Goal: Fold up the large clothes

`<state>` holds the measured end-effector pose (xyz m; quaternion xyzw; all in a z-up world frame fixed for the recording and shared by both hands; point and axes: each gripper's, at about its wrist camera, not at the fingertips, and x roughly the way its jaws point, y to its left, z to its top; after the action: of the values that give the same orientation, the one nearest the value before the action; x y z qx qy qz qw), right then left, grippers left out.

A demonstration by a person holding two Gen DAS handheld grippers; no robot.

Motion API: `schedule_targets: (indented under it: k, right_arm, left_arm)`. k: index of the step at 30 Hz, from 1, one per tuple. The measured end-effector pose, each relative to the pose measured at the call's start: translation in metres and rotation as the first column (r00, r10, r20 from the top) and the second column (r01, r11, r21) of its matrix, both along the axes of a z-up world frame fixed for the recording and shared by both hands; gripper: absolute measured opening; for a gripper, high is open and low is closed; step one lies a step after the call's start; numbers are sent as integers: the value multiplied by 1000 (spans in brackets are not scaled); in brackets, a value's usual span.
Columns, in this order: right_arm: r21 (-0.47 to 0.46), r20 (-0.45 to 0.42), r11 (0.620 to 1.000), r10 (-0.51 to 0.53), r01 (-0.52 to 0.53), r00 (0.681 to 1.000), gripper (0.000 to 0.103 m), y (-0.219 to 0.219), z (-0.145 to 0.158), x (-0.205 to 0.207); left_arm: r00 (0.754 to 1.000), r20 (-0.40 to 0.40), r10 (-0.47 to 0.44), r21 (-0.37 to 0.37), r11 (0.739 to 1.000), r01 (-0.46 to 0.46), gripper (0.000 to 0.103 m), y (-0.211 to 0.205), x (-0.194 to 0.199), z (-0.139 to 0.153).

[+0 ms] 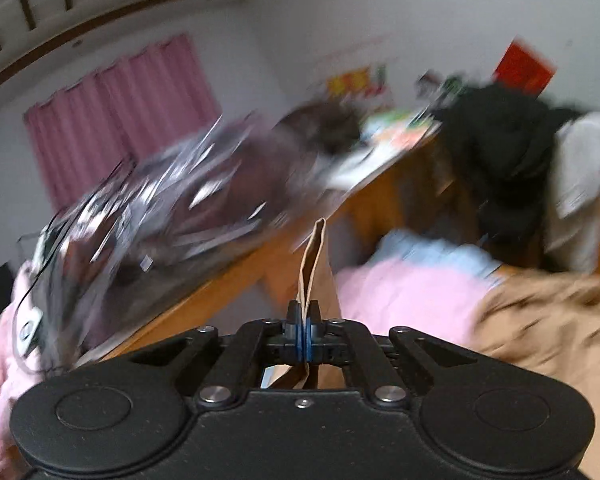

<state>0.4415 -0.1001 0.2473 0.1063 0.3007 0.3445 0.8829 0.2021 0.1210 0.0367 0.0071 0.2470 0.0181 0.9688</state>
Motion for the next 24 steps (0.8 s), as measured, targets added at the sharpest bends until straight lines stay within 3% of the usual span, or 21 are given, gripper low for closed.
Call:
schedule_targets:
  k: [4,6,10,15,19,22,24]
  right_arm:
    - [-23,13,994,-108,108,994,1,-63,15,3]
    - [-38,4,990,-135,135,991,1,-84,11,4]
    - [-126,38,978,-164,168,986,1,-117,7,5]
    - [-146,45,965,-212,217,976,1,-158,-17,1]
    - [-130,61,963,-230,236,971,1,-189,-43,-9]
    - [-146,91,958,-235,246,968,1,-203,-61,-18]
    - [-167,100,954,-236,250,966,1,-211,-73,-21]
  left_arm:
    - [995,-85,-45,16,999,46,79,2,33,-20]
    - [990,-114,-85,-54,995,79,79,6,55,-28]
    - [987,-145,-71,-174,984,45,80,18,87,-34]
    - [980,-176,-95,-259,965,47,80,33,130,-27]
    - [961,-236,-143,-271,960,76,80,23,176,-24]
    - [932,-329,-153,-267,962,64,79,10,212,-40]
    - [910,-390,-143,-291,956,25,68,5,229,-54]
